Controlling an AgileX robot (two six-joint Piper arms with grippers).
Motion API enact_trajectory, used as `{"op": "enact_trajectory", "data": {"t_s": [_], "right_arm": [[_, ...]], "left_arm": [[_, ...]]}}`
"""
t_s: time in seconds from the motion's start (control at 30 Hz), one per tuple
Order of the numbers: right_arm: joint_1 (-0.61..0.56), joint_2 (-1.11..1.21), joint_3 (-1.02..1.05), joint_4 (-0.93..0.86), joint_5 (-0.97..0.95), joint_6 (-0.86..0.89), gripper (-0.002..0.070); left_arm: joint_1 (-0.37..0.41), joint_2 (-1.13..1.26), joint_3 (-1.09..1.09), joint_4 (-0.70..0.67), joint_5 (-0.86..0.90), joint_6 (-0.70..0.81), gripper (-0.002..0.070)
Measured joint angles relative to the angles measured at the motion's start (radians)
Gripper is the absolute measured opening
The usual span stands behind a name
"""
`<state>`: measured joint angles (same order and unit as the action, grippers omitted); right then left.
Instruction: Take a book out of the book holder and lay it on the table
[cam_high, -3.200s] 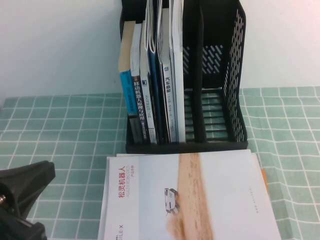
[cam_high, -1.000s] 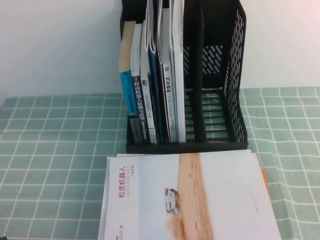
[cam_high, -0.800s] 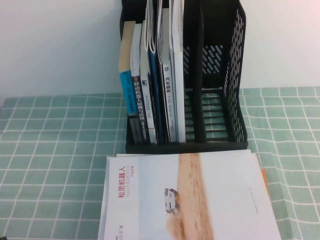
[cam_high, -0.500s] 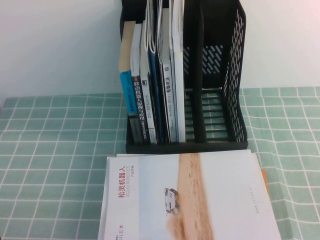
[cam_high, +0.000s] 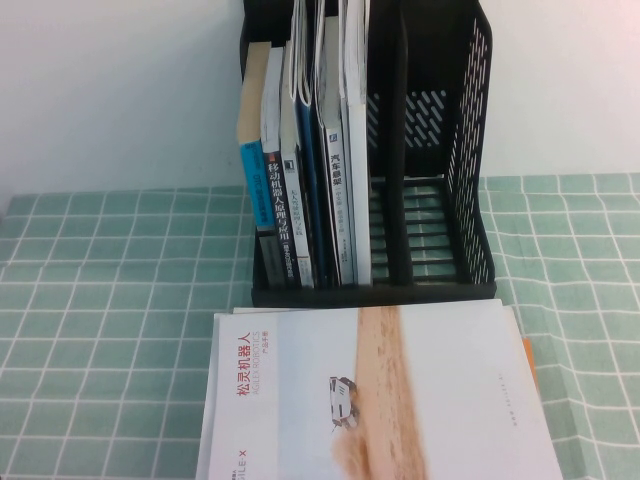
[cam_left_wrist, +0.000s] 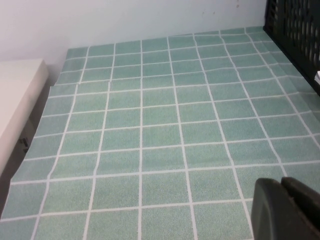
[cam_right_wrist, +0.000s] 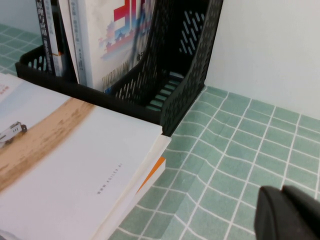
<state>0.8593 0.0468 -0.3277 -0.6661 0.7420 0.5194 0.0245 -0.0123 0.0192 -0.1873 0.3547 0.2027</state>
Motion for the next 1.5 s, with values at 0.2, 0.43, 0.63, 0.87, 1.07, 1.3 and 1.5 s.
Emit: {"op": "enact_trajectory", "data": {"t_s": [0.2, 0.43, 0.63, 0.87, 1.07, 1.3, 1.5], "right_arm": [[0.0, 0.0, 0.0, 0.0, 0.0, 0.0, -0.0002], [0.0, 0.0, 0.0, 0.0, 0.0, 0.0, -0.0002], [0.0, 0.0, 0.002, -0.001, -0.014, 0.0, -0.0002], [-0.086, 0.0, 0.008, 0.207, -0.136, -0.298, -0.0002], [-0.401, 0.0, 0.091, 0.334, -0.355, -0.404, -0.0002], [-0.762, 0.0, 0.209, 0.461, -0.487, -0.458, -0.0002], [-0.885, 0.0, 0.295, 0.527, -0.543, -0.527, -0.0002]], "left_arm": [[0.0, 0.0, 0.0, 0.0, 0.0, 0.0, -0.0002], [0.0, 0.0, 0.0, 0.001, 0.0, 0.0, -0.0002], [0.0, 0.0, 0.0, 0.002, 0.0, 0.0, -0.0002], [0.0, 0.0, 0.0, 0.002, 0.0, 0.0, -0.0002], [0.0, 0.0, 0.0, 0.002, 0.0, 0.0, -0.0002], [0.0, 0.0, 0.0, 0.002, 0.0, 0.0, -0.0002], [0.0, 0.0, 0.0, 0.002, 0.0, -0.017, -0.0002]]}}
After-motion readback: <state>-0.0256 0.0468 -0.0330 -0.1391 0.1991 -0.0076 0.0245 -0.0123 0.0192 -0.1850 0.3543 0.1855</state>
